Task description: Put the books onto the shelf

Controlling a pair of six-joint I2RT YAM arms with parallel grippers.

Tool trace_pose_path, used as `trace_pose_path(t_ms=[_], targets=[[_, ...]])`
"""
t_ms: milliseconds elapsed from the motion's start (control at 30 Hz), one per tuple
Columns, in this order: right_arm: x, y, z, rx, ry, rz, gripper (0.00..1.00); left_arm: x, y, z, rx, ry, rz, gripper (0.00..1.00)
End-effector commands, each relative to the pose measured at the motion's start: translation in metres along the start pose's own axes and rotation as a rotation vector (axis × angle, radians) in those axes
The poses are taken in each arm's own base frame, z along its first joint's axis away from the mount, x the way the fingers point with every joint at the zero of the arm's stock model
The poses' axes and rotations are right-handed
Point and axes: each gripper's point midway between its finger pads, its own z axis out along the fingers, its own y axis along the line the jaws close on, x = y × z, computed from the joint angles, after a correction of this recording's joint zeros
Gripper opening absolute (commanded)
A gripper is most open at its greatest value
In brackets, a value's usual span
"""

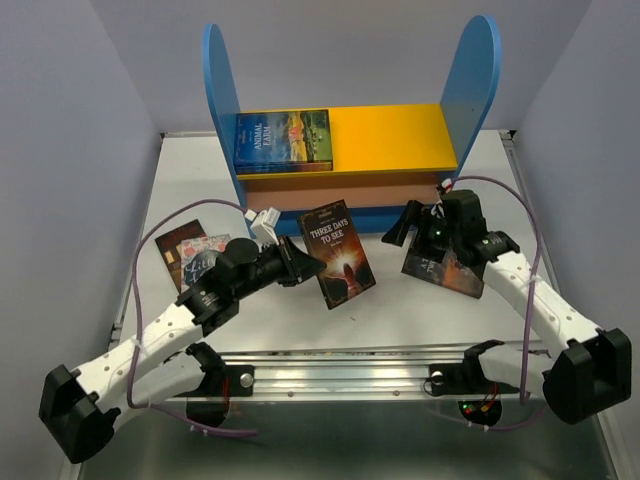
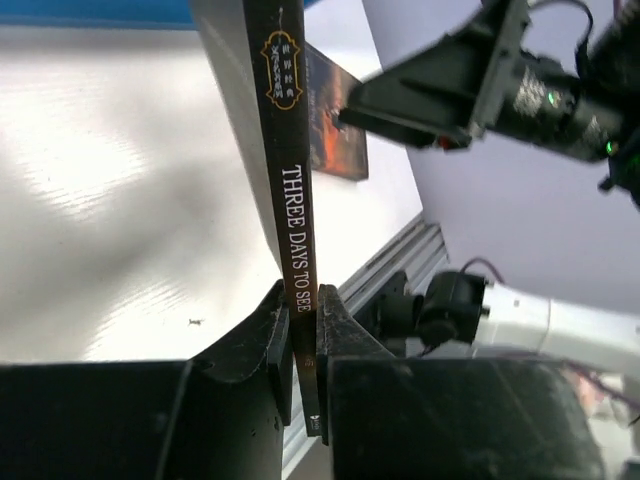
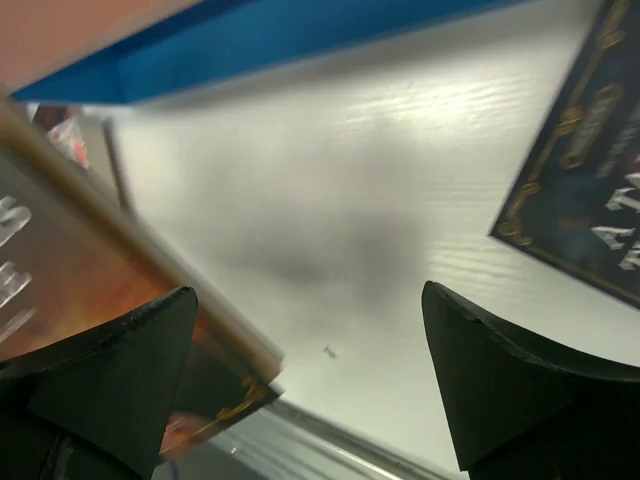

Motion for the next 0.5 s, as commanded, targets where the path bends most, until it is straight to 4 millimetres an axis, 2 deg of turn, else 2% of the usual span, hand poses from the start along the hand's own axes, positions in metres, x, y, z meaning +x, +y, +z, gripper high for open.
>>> trace_pose_path(t_ms=[0, 33, 200, 233, 300, 333, 400, 433, 467], targets=[[-0.045, -0.012, -0.031, 0.153, -0.215, -0.111, 1.00, -0.002, -0.037, -0.037, 0.093, 0.082, 0.269, 0.00], [-0.049, -0.014, -0.033, 0.170, -0.229, -0.117, 1.00, -0.003, -0.041, -0.039, 0.096, 0.087, 0.285, 0.00], [-0.069, -0.007, -0.055, 0.181, -0.337, -0.164, 1.00, -0.018, -0.104, -0.060, 0.322, 0.061, 0.400, 0.00], [-0.071, -0.007, -0.058, 0.186, -0.349, -0.169, 1.00, -0.027, -0.126, -0.064, 0.390, 0.030, 0.427, 0.00], [-0.073, -0.006, -0.059, 0.187, -0.355, -0.179, 1.00, -0.038, -0.144, -0.067, 0.441, -0.005, 0.463, 0.00], [-0.073, -0.005, -0.060, 0.187, -0.355, -0.180, 1.00, -0.050, -0.162, -0.066, 0.477, -0.040, 0.484, 0.00], [-0.072, -0.005, -0.058, 0.184, -0.349, -0.179, 1.00, -0.064, -0.178, -0.063, 0.500, -0.088, 0.501, 0.00], [-0.071, -0.004, -0.058, 0.178, -0.344, -0.179, 1.00, -0.073, -0.185, -0.053, 0.507, -0.117, 0.503, 0.00], [-0.070, -0.004, -0.057, 0.175, -0.338, -0.181, 1.00, -0.087, -0.200, -0.054, 0.522, -0.161, 0.516, 0.00]])
